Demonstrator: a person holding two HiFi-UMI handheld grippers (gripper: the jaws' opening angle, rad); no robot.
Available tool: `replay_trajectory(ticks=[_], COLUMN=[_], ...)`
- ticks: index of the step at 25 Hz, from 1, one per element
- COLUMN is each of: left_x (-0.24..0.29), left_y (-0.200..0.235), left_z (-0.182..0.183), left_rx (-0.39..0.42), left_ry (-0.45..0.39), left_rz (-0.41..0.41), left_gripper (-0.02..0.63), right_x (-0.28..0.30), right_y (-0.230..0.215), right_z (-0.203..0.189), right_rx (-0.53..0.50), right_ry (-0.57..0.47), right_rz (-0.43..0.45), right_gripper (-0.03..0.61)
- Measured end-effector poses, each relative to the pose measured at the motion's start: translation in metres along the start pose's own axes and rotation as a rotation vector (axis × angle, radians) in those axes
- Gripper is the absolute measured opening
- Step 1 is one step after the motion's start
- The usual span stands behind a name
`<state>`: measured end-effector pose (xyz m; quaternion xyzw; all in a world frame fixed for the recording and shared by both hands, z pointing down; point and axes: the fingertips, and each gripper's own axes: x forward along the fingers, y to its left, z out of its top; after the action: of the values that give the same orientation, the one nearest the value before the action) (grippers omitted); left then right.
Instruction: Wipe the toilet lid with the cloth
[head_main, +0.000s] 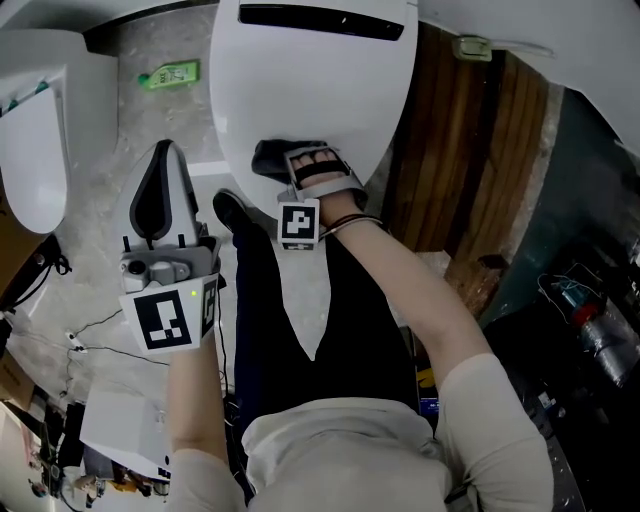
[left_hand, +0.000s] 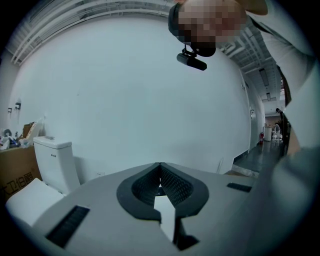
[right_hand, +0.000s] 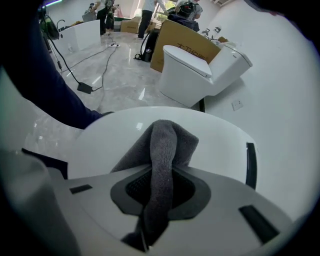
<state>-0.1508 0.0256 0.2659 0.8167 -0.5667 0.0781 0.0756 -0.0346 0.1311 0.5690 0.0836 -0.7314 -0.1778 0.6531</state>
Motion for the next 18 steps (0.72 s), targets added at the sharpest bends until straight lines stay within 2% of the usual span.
replay_trajectory(ticks=[5,8,11,14,18], left_x=[-0.014,-0.020,-0.024,-0.028,-0.031], left_y=[-0.001,0.000,0.002,0.005,0.006], left_z=[-0.001,-0.003,-0.005,-0.007,-0.007], left_rx=[0.014,0.013,0.009,0.006,0.002], left_ry=[-0.001,-0.005,-0.005,-0.007,-0.007], left_rz=[-0.004,0.004,0.013,0.023,0.033], left_gripper=[0.015,0.015,0.015,0.015,0.015], right_x=[-0.017,-0.021,-0.027,-0.029,-0.034], right_y=[0.075,0.102,0.126,0.140,0.135], right_z=[0.022,0.032,0.033,0.036,0.036], right_rx=[0.012,0.060,0.029,0.012,0.065], right_ry=[-0.021,-0.055,-0.043,-0.039,-0.049], right_rz=[0.075,0.088,0.140,0.199,0.232], right_gripper=[0.064,0.064,0.064,0.066,0.066])
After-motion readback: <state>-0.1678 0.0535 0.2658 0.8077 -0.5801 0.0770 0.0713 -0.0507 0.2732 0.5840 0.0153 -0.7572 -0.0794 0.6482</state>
